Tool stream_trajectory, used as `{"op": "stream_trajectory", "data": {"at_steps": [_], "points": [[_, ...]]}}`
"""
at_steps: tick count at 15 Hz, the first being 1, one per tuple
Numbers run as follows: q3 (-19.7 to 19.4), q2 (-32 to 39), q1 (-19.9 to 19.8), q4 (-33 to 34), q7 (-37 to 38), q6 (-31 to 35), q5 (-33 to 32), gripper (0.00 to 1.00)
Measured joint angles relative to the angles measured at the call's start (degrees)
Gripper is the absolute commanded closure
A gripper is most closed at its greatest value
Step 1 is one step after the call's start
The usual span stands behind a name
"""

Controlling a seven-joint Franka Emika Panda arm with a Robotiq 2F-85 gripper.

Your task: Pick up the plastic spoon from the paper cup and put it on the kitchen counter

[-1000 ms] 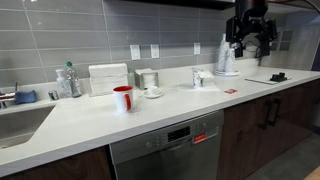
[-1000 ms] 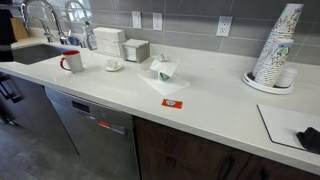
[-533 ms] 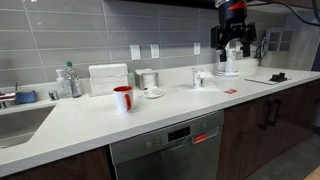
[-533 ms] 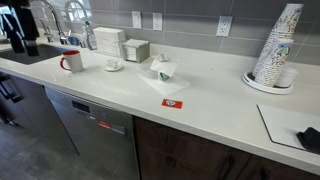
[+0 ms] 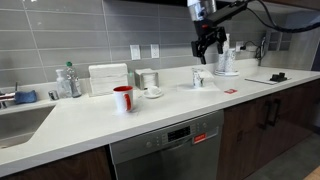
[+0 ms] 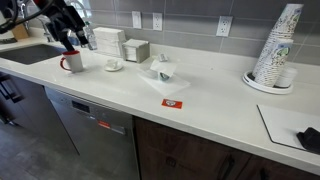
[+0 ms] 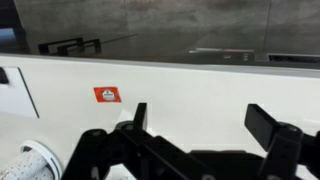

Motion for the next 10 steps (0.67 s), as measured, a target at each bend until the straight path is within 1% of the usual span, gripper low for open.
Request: {"op": "stream_trajectory", "data": {"at_steps": [3, 10], "points": [[1.44, 5.44, 0.0, 3.65, 6.0, 2.51, -8.91, 0.0], [1.27, 16.49, 1.39, 11.61, 15.52, 3.3, -23.61, 0.0]]}}
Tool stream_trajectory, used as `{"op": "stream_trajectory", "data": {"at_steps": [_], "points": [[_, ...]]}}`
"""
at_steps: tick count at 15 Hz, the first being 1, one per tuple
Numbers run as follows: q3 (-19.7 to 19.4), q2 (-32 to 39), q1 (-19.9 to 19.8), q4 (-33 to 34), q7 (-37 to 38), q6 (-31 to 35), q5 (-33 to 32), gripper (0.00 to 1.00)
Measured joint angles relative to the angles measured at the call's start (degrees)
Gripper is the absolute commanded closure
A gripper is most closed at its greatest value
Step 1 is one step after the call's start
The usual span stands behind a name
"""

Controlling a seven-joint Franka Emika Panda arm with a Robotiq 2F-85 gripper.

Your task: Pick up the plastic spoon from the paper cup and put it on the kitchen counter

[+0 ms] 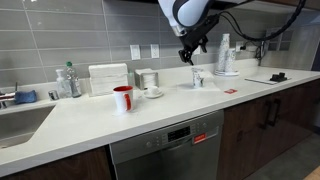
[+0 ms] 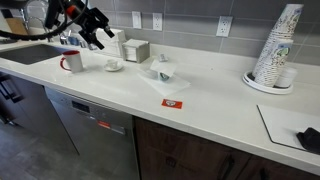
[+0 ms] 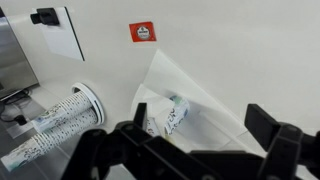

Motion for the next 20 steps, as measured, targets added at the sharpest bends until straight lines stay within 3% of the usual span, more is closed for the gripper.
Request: {"op": "stream_trajectory", "data": {"at_steps": [4, 14, 20], "points": [[-1.09, 3.9, 1.19, 2.94, 2.58, 0.0, -3.51, 0.0], [-2.1, 5.3, 2.13, 4.58, 2.6, 0.39, -3.68, 0.0], [-5.99, 14.31, 2.56, 12.28, -0.66, 7.38, -4.76, 0.0]]}}
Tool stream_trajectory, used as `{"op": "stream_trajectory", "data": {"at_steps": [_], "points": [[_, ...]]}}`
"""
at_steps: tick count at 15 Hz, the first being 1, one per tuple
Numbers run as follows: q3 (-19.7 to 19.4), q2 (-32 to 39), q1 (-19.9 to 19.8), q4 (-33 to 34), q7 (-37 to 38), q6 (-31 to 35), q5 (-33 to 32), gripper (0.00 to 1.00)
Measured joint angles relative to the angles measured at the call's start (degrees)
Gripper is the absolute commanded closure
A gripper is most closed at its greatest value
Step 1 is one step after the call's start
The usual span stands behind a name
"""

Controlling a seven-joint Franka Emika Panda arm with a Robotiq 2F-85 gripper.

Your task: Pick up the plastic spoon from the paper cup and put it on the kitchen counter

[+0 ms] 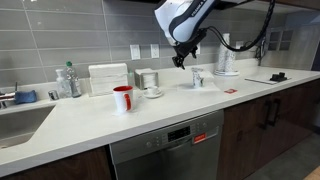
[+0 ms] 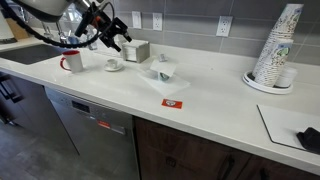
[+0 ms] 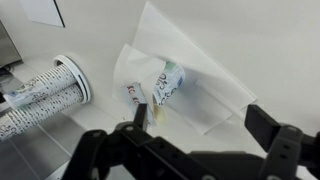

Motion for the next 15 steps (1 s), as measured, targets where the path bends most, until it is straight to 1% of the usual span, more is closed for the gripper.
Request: {"op": "stream_trajectory", "data": {"at_steps": [5, 10, 12, 15], "points": [[-3.39, 7.85, -0.43, 7.51, -8.69, 4.67, 1.51, 0.0], [-5.14, 14.98, -0.53, 15.31, -17.58, 4.43, 8.25, 0.0], [-5.93, 17.19, -0.43, 18.0, -18.14, 4.03, 9.42, 0.0], [-6.23, 18.58, -0.41, 19.74, -18.16, 3.92, 9.59, 0.0]]}}
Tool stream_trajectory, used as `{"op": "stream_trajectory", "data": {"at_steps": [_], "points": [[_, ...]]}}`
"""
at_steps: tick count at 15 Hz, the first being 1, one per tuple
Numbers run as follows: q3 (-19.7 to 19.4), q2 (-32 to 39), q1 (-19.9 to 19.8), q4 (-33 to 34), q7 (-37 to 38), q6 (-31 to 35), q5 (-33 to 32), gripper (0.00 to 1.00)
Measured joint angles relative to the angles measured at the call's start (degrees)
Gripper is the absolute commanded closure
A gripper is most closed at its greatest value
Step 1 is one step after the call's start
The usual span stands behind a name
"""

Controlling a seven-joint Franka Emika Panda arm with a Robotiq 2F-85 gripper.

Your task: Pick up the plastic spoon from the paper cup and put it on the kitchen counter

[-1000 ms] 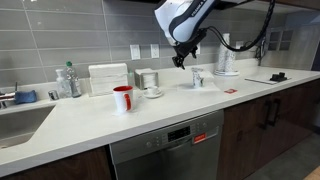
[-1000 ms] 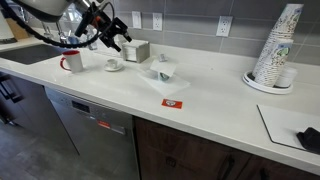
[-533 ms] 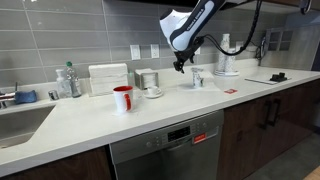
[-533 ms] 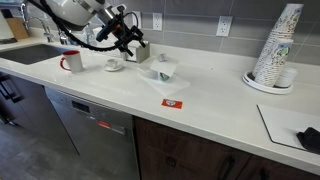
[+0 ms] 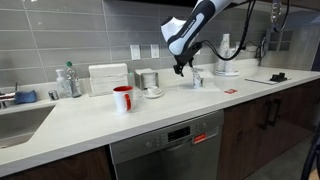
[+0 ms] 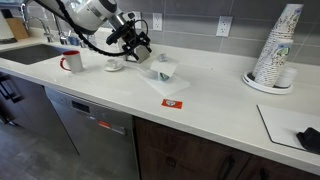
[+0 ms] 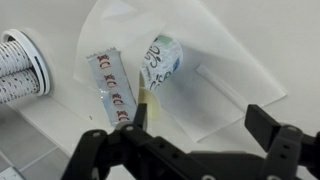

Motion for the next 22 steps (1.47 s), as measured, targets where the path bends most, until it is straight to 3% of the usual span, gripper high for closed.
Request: {"op": "stream_trajectory", "data": {"at_steps": [12, 13, 18, 22], "points": [[-2.64, 2.18, 0.41, 3.58, -2.57, -0.11, 0.19, 0.0], [-2.8, 2.72, 0.4, 4.17, -3.29, -0.11, 0.46, 0.11], [-3.0, 4.83, 0.41, 6.43, -6.33, -0.5, 2.44, 0.43], [-3.14, 5.58, 0.49, 7.92, -6.84, -1.62, 2.91, 0.4]]}}
